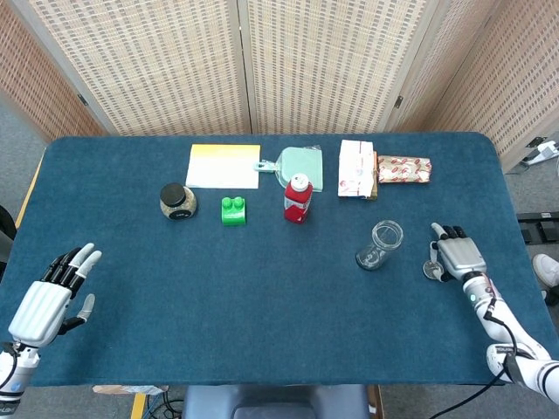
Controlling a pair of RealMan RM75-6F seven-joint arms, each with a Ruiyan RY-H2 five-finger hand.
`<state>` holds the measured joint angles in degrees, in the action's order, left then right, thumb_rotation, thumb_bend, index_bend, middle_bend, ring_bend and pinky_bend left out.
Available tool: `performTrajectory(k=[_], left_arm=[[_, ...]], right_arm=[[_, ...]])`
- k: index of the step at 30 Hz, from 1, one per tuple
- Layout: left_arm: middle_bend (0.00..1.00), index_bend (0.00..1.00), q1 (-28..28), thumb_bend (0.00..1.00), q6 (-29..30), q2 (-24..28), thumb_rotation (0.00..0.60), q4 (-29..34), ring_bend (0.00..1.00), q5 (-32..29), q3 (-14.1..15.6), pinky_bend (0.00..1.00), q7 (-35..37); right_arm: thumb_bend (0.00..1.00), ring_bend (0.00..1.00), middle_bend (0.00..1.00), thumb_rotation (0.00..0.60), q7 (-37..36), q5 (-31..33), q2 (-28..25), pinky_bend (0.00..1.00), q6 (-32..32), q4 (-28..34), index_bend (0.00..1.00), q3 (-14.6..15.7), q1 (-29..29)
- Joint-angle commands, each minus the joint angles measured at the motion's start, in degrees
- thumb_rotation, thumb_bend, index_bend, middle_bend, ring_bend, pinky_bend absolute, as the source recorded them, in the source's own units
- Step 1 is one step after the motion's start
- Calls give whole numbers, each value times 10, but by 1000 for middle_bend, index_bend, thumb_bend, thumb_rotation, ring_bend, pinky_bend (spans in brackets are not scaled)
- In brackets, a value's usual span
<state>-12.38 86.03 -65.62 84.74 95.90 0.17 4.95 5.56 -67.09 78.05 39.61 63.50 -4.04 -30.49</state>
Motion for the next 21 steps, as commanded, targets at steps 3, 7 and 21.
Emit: performTrajectory(k=[3,7,21], left_arm=[[4,0,1,494,4,2,600,1,0,2,0,103,3],[4,0,2,494,8,3,600,1,0,4,0,103,5],[4,0,2,493,13,2,600,-5,0,8,-1,103,11]], right_arm=[[323,0,0,600,5,-3,5,0,-1,0,528,4,-2],[329,0,0,600,13,-6,6,0,5,5,546,7,-2],[353,0,15,600,28,9,4,0,5,5,607,7,-6]])
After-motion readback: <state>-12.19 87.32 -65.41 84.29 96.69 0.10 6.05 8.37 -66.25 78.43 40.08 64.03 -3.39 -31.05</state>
